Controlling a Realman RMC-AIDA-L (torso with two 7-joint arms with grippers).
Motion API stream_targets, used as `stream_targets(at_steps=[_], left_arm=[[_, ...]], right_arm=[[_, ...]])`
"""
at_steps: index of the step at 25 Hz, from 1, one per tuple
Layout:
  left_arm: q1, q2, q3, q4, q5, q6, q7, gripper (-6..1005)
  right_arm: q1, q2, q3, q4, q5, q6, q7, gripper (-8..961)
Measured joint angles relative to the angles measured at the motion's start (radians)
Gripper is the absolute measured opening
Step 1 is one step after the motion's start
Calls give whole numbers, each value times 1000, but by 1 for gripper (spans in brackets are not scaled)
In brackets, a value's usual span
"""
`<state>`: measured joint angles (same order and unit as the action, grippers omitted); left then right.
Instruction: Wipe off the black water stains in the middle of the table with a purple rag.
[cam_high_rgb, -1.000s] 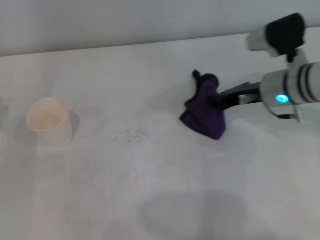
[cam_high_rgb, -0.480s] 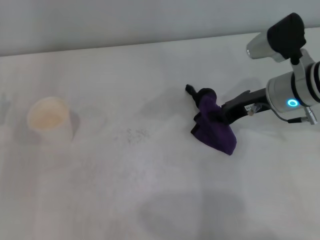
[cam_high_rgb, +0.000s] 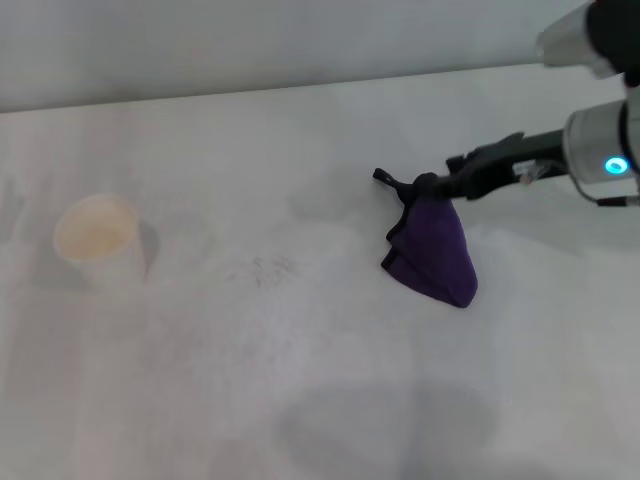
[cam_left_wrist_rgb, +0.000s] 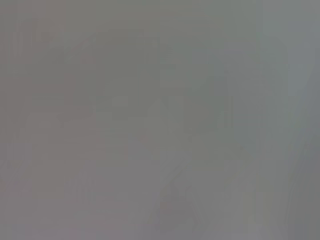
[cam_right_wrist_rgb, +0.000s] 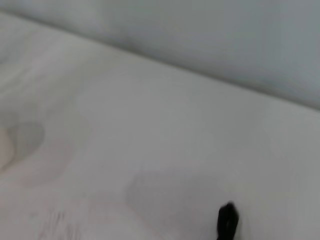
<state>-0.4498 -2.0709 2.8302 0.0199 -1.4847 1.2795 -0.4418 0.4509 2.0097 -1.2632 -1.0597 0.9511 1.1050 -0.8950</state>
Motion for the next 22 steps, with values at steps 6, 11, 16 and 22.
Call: stream_targets(at_steps=[6, 11, 16, 22], left_arm=[[-5, -1, 0, 1, 0, 9, 0, 887], [0, -3, 0, 7, 0, 9, 0, 887], [14, -5, 0, 8, 0, 2, 0, 887], [-3, -8, 6, 15, 8, -14, 4, 887]], right_arm=[[-45, 3, 148, 45, 237, -10, -195, 659], [-66, 4, 273, 326, 734, 26, -583, 876], [-74, 6, 303, 685, 1155, 72, -1184, 871], [-33, 18, 308, 1082, 1567, 36, -1873, 870]])
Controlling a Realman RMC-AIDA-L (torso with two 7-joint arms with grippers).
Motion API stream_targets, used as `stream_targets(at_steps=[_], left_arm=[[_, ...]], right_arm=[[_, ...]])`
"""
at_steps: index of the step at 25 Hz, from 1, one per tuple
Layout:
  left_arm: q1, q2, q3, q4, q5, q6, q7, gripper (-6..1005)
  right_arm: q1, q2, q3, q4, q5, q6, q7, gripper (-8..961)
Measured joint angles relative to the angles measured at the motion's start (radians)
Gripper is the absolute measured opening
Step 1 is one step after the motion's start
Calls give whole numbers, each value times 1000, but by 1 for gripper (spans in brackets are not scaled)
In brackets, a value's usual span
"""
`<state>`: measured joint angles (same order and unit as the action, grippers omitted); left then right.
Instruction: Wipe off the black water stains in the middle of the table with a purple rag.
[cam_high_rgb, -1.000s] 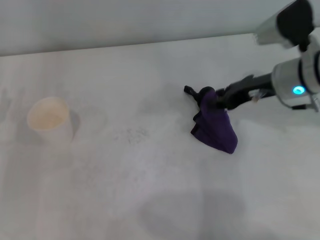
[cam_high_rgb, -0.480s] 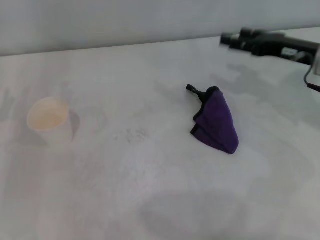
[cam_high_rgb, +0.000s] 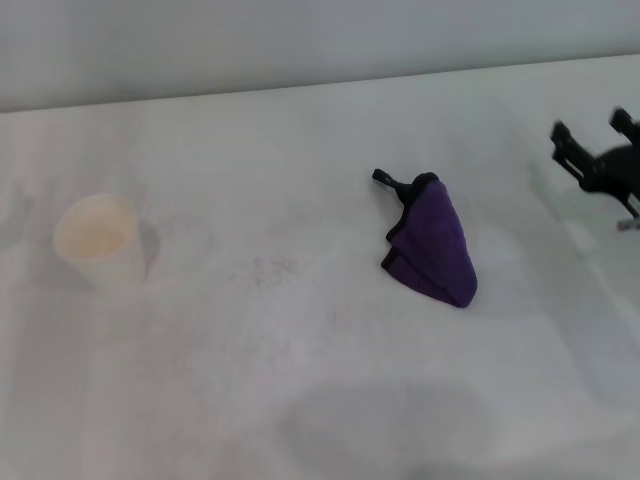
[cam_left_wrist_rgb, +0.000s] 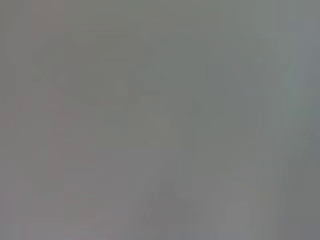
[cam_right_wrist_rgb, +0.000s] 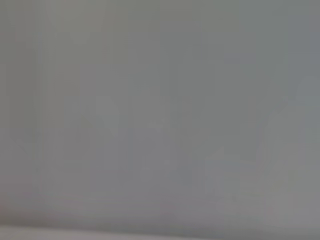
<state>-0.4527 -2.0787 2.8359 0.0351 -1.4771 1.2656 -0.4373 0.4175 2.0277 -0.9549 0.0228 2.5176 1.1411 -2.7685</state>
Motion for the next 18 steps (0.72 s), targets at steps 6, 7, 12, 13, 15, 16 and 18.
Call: stream_targets(at_steps=[6, 7, 12, 13, 15, 16, 18], left_arm=[[-3, -1, -2, 1, 0, -14, 7, 888], [-7, -1, 0, 5, 2, -19, 17, 888], [-20, -3, 3, 57, 13, -45, 145, 887], [-24, -3, 1, 65, 12, -56, 160, 887], [-37, -3, -3, 74, 8, -93, 163, 887], [-45, -2, -4, 75, 7, -109, 163, 887], [-58, -1, -4, 73, 8, -135, 163, 887]], right_arm=[[1, 0, 16, 41, 33, 35, -64, 870], [-1, 0, 20, 41, 33, 45, -53, 870], [-10, 0, 32, 49, 31, 76, -14, 870], [-13, 0, 33, 51, 31, 80, -8, 870], [-19, 0, 33, 58, 30, 88, 3, 870], [-22, 0, 34, 62, 30, 94, 11, 870], [-26, 0, 34, 72, 30, 112, 22, 870]])
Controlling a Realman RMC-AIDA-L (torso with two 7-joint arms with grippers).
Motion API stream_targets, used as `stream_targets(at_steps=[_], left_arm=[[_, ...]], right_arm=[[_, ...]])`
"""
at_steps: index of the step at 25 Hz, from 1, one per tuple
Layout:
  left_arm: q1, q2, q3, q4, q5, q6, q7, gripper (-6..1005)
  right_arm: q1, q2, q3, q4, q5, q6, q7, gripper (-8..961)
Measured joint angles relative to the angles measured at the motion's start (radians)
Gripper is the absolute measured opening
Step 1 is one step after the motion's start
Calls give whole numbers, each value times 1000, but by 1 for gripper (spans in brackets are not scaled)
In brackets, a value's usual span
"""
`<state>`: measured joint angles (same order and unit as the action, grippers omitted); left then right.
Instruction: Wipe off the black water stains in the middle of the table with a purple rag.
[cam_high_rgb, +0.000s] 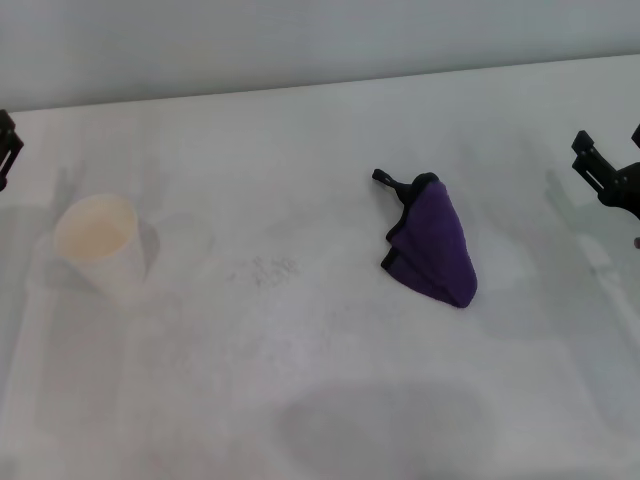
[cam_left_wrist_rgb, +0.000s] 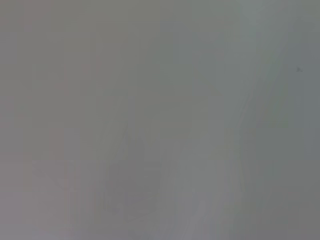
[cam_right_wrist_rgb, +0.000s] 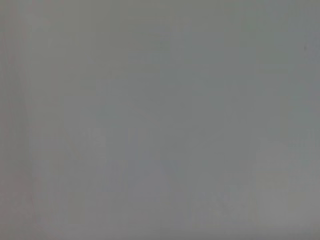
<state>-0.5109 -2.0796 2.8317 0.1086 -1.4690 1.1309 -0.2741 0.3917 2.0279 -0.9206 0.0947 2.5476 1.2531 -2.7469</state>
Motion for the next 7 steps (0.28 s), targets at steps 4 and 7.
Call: stream_targets(at_steps=[4, 7], left_arm=[[-17, 2, 4, -6, 2, -17, 3, 887], [-30, 4, 7, 0, 2, -25, -2, 887]], right_arm=[[-7, 0, 0, 23, -1, 64, 11, 870], [-17, 0, 2, 37, -1, 108, 16, 870]])
